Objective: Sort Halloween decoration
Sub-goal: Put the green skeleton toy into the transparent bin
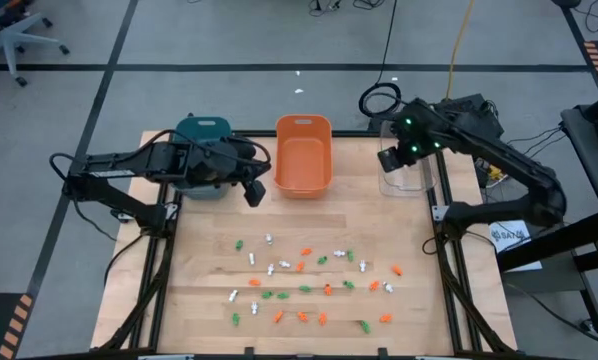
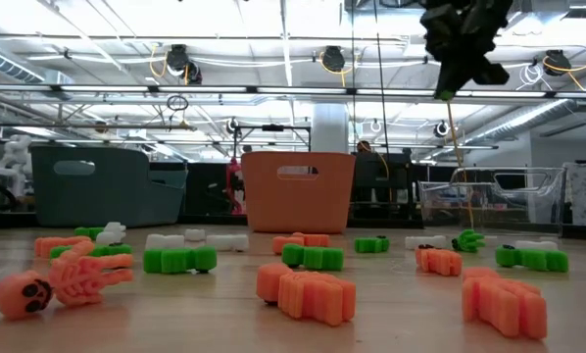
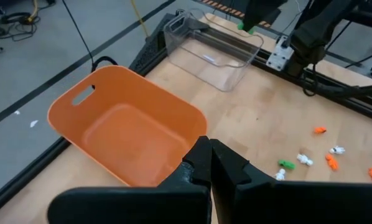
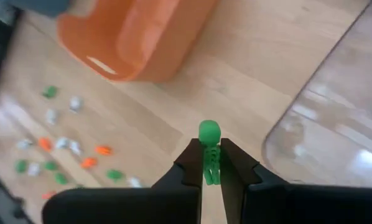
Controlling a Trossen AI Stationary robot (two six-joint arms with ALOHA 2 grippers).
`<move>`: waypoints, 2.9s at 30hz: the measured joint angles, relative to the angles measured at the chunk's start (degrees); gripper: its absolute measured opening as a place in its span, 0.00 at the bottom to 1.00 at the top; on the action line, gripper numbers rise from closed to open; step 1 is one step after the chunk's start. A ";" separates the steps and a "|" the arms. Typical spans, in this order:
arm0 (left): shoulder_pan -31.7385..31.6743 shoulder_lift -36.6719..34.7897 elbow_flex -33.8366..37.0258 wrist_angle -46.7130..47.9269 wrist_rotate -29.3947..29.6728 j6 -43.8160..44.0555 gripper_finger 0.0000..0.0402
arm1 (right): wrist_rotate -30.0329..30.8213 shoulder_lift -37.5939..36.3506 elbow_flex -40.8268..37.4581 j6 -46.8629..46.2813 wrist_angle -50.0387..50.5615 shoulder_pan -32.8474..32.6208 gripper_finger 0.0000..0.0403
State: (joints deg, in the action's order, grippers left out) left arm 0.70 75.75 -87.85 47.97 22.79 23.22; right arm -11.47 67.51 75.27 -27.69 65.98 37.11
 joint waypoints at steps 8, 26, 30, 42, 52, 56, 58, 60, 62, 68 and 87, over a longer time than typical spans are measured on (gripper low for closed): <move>-0.31 0.00 0.00 0.02 -0.24 0.41 0.00 | 3.07 11.51 9.61 7.87 5.32 4.46 0.02; -0.31 0.00 0.00 0.11 -3.21 3.35 0.00 | 9.24 19.55 2.89 15.34 2.69 17.24 0.03; -0.36 0.00 0.00 0.12 -2.54 0.97 0.00 | 12.60 19.57 -1.75 14.59 -1.83 18.40 0.03; -0.36 0.00 0.00 0.09 1.27 -1.27 0.00 | 12.73 19.53 -16.40 11.71 -13.24 20.21 0.03; -0.09 0.00 0.00 -0.01 -1.26 -1.05 0.00 | 12.74 19.55 -21.01 10.39 -16.21 20.23 0.13; 0.49 0.00 0.00 -0.07 -1.66 -1.01 0.00 | 12.56 19.53 -21.01 10.33 -16.58 20.23 0.17; 0.56 0.00 0.00 -0.08 -1.69 -0.56 0.00 | 11.35 19.53 -21.01 9.56 -16.52 20.23 0.19; 0.56 0.00 0.00 -0.05 -1.71 0.63 0.00 | 11.31 19.53 -21.01 8.47 -16.53 20.21 0.20; 0.56 0.00 0.02 -0.05 -1.71 2.00 0.00 | 11.29 19.53 -21.01 7.94 -16.35 20.21 0.22; 0.56 0.00 0.02 0.02 -2.11 3.48 0.00 | 10.17 16.14 -20.15 7.79 -15.02 20.11 0.29; 0.57 0.00 0.02 4.68 -4.44 12.30 0.00 | 8.21 -13.78 -15.07 -0.14 -12.90 1.27 0.33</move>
State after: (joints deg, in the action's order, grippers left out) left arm 1.26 75.75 -87.83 52.64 18.35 35.53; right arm -3.27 53.73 60.20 -27.83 53.08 38.38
